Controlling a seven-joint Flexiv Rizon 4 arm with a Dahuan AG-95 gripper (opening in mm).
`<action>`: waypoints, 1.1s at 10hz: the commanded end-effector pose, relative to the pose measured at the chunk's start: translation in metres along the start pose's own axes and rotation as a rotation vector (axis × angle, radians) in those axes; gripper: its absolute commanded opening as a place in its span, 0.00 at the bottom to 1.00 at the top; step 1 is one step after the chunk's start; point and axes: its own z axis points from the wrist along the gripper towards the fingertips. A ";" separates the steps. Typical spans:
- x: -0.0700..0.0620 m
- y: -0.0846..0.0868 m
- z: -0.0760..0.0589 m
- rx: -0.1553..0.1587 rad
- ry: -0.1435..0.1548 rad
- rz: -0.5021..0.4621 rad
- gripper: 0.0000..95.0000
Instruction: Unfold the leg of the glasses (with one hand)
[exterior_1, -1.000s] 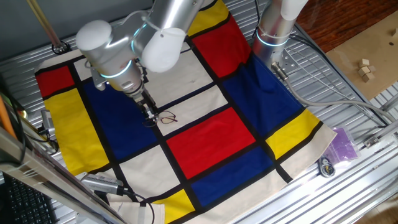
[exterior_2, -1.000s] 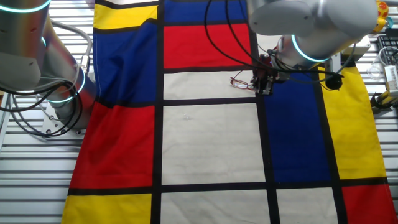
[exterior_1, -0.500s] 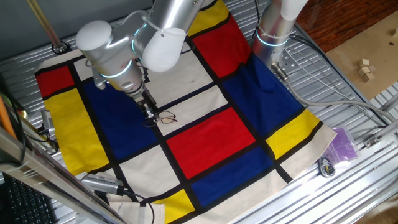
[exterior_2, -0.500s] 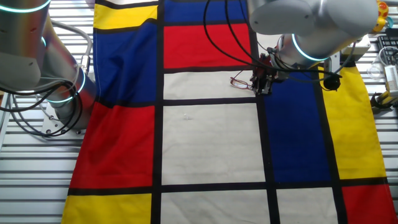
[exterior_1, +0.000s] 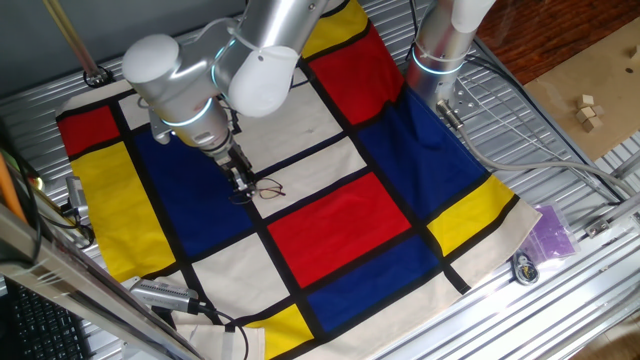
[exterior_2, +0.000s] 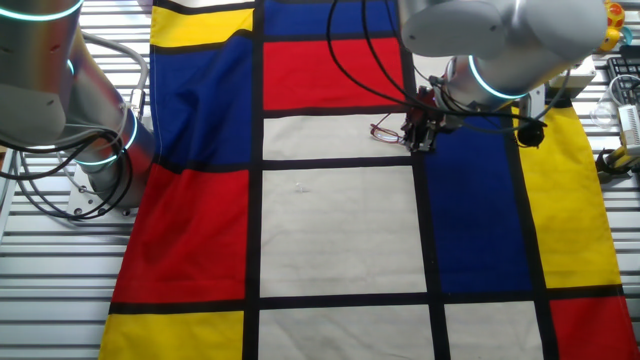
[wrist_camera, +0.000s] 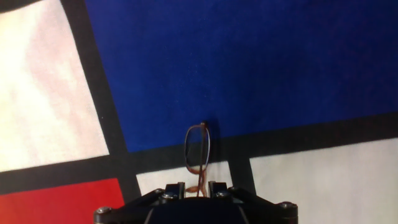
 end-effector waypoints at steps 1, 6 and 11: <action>0.000 0.000 0.000 -0.001 0.001 0.000 0.20; 0.004 0.000 0.004 0.000 -0.004 0.000 0.20; 0.004 0.000 0.004 -0.001 -0.013 -0.012 0.00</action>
